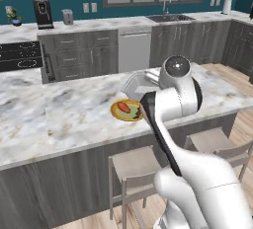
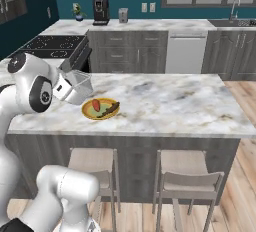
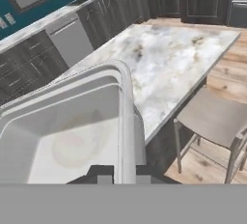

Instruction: Retrieve the tupperware and aluminum foil from the cabinet and place them on the dining counter near the plate with sweet potato and fish to prepare for storing leftovers.

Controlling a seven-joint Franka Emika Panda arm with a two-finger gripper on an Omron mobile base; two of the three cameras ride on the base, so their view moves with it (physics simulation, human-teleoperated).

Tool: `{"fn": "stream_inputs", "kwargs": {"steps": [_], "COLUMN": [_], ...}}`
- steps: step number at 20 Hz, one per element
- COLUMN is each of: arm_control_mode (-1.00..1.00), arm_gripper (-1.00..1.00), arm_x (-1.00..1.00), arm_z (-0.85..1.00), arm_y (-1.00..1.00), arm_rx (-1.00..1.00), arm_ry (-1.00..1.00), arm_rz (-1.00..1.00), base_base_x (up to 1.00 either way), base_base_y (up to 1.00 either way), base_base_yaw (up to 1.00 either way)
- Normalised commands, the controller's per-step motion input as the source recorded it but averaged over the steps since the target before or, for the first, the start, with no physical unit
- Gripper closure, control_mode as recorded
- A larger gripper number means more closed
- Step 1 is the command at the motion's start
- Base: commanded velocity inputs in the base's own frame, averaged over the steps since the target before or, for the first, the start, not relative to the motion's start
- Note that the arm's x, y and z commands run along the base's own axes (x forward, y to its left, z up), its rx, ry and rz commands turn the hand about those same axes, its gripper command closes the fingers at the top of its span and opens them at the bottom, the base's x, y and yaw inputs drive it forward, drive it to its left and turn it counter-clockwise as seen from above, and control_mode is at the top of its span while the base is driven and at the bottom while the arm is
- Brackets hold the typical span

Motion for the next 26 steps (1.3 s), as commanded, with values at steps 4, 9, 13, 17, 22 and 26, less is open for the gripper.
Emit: {"fn": "stream_inputs", "kwargs": {"steps": [4,9,13,17,22,26], "arm_control_mode": [-1.0,-1.0,-1.0,-1.0,-1.0,-1.0], "arm_gripper": [1.0,1.0,1.0,1.0,1.0,1.0], "arm_x": [0.55,0.8,0.81,0.61,0.59,0.61], "arm_z": [-0.61,-0.5,-0.37,-0.42,-0.63,-0.7], "arm_y": [0.93,0.96,0.67,0.49,0.41,0.23], "arm_rx": [0.0,0.0,0.03,0.01,0.0,0.0], "arm_ry": [0.2,0.26,0.12,0.01,0.0,0.0], "arm_rz": [0.0,0.0,0.0,-0.01,-0.05,-0.08], "base_base_x": [0.0,0.0,0.0,0.0,0.0,0.0], "base_base_y": [0.0,0.0,0.0,0.0,0.0,0.0], "base_base_yaw": [0.0,0.0,0.0,0.0,0.0,0.0]}}
